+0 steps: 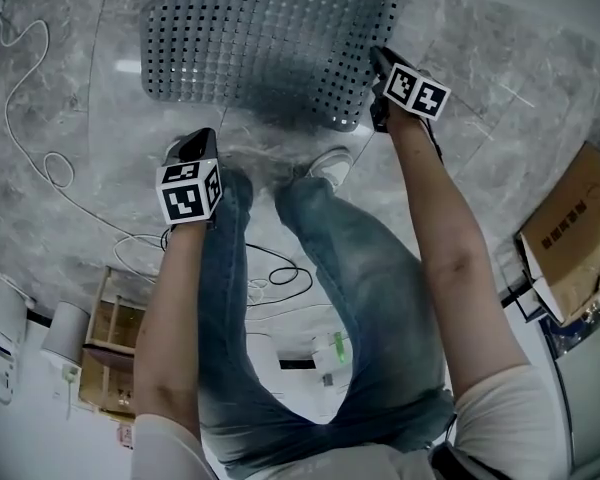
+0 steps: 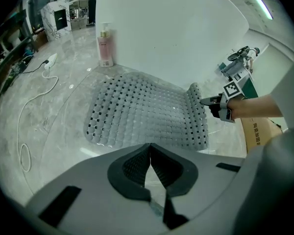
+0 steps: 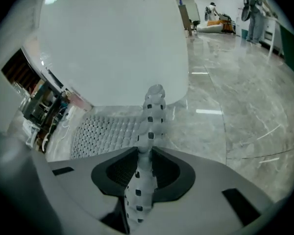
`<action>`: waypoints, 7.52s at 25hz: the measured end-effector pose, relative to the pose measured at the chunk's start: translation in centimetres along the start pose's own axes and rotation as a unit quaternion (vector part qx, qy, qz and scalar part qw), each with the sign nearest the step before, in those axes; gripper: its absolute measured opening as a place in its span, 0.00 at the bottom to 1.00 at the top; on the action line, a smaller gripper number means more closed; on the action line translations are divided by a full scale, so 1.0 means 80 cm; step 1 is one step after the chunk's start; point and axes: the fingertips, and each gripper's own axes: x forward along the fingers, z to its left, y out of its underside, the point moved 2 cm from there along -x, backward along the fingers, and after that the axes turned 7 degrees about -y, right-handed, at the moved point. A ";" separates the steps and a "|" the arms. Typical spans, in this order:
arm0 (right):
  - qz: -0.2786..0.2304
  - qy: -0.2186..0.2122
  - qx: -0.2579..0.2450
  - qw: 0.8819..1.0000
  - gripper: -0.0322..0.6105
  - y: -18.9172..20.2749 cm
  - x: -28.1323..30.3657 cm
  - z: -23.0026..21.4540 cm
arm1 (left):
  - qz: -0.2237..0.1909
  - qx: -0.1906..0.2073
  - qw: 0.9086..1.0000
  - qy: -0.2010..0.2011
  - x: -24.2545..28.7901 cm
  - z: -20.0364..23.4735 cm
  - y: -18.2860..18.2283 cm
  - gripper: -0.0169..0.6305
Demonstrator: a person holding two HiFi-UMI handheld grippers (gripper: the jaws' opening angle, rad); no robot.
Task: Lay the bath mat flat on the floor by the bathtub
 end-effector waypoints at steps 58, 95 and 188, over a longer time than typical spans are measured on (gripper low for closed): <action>0.016 0.030 0.132 0.991 0.44 0.106 -0.096 0.065 | 0.015 0.067 0.995 -0.067 0.126 0.148 -0.072 0.45; -0.037 0.040 0.149 0.987 0.38 0.111 -0.074 0.031 | 0.013 0.195 0.958 -0.208 0.145 0.335 -0.171 0.19; 0.024 -0.075 -0.089 0.993 0.09 -0.210 -0.452 0.476 | -0.097 0.002 0.995 0.013 -0.498 -0.011 -0.289 0.05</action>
